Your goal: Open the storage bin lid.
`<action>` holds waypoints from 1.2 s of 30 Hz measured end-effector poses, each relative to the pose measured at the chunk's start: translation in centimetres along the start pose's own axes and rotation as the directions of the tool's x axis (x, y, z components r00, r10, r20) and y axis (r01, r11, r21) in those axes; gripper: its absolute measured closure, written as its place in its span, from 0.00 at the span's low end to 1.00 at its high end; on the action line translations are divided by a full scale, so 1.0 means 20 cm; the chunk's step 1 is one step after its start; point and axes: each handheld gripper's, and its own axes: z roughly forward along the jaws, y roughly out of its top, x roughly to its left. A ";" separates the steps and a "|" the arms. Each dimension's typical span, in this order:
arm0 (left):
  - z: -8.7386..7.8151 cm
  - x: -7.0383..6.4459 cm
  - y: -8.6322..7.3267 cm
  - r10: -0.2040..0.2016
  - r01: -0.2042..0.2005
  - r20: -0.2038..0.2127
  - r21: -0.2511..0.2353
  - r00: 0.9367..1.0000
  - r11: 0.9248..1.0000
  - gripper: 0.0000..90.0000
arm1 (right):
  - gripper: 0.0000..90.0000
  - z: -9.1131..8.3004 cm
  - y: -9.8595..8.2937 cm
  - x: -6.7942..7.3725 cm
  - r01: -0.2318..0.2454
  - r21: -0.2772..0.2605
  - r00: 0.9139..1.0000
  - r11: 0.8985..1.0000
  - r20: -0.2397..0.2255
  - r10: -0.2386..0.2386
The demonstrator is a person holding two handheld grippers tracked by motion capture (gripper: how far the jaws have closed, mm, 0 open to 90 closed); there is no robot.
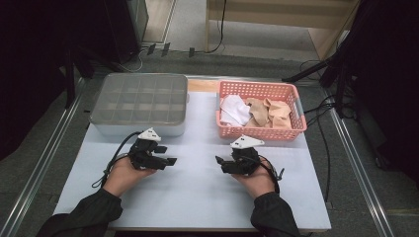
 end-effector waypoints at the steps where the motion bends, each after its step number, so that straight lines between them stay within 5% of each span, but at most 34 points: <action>1: 0.00 0.00 0.00 0.003 -0.003 -0.001 0.006 1.000 1.000 0.42 | 0.37 0.00 0.00 -0.01 -0.013 0.009 1.000 1.000 -0.019 0.013; 36: -0.06 0.01 -0.05 0.024 -0.024 -0.015 -0.015 1.000 1.000 0.42 | 0.43 0.04 0.03 -0.01 -0.032 0.072 0.998 0.997 -0.057 0.036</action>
